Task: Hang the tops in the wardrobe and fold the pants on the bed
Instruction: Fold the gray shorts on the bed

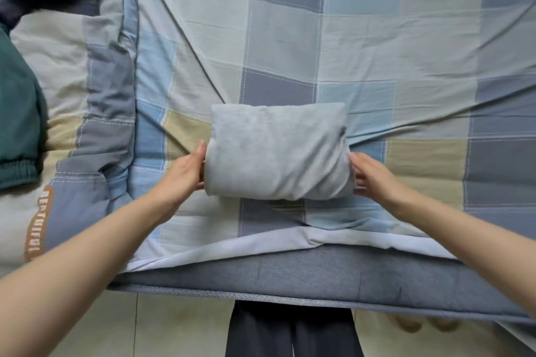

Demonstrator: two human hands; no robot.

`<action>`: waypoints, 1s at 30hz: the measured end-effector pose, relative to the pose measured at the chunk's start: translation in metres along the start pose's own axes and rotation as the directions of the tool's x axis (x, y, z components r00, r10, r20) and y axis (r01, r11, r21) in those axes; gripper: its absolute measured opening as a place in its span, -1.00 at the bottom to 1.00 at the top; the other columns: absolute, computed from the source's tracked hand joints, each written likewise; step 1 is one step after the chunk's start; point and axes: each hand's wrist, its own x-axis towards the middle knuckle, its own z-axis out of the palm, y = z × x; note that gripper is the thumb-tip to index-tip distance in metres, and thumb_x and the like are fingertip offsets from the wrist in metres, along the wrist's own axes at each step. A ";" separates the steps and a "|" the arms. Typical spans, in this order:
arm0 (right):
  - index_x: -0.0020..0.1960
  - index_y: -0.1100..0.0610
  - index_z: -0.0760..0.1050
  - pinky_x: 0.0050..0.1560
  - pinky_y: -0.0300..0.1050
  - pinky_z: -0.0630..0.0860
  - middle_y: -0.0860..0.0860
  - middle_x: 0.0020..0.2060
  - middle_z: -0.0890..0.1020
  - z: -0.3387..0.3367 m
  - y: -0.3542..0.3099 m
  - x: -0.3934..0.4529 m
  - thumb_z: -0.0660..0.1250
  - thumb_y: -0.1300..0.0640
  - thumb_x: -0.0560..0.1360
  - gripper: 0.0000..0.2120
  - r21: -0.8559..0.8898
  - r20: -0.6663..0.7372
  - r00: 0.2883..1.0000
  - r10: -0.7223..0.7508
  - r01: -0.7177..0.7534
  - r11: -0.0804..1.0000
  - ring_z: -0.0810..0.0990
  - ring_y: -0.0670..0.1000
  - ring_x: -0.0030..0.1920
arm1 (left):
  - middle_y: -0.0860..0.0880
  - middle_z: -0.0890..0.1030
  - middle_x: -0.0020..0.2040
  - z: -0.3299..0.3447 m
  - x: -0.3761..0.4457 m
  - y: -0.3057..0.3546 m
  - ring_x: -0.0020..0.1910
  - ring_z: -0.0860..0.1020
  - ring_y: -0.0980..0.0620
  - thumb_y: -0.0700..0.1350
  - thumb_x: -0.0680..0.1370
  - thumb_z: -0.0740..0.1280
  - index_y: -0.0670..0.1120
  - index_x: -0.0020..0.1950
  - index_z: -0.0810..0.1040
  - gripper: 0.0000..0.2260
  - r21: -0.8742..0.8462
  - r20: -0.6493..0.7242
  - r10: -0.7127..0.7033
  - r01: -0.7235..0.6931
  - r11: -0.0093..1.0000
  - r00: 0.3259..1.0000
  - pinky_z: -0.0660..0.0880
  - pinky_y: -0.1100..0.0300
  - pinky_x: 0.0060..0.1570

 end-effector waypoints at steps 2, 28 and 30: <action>0.24 0.01 0.36 0.06 -0.04 0.51 -0.06 0.10 0.56 0.009 0.001 0.012 0.17 -0.16 0.58 -0.67 -0.012 -0.064 0.997 0.036 -0.037 0.999 0.55 -0.04 0.08 | 0.15 0.67 0.06 0.016 0.006 -0.003 0.05 0.61 0.19 0.16 0.62 0.18 0.04 0.12 0.60 -0.71 0.067 -0.033 0.069 -0.067 0.996 0.997 0.52 0.19 0.07; 0.14 0.22 0.41 -0.06 -0.09 0.31 0.16 0.01 0.56 0.053 0.020 -0.004 0.07 0.05 0.65 -0.73 -0.315 -0.415 0.881 -0.228 0.096 0.944 0.51 0.22 0.09 | -0.14 0.56 -0.19 0.073 -0.024 -0.016 -0.14 0.48 -0.15 0.13 0.59 0.27 -0.18 -0.23 0.49 -0.60 0.016 -0.646 -0.078 0.115 0.993 0.760 0.36 0.04 -0.13; 0.09 0.27 0.43 -0.04 -0.06 0.33 0.20 0.01 0.56 0.046 0.021 -0.033 0.06 0.10 0.66 -0.73 -0.311 -0.403 0.890 -0.213 0.086 0.946 0.51 0.21 0.07 | -0.16 0.49 -0.25 0.079 -0.054 -0.013 -0.22 0.42 -0.10 0.09 0.60 0.27 -0.27 -0.25 0.45 -0.56 -0.052 -0.634 -0.109 0.098 0.994 0.766 0.32 0.04 -0.18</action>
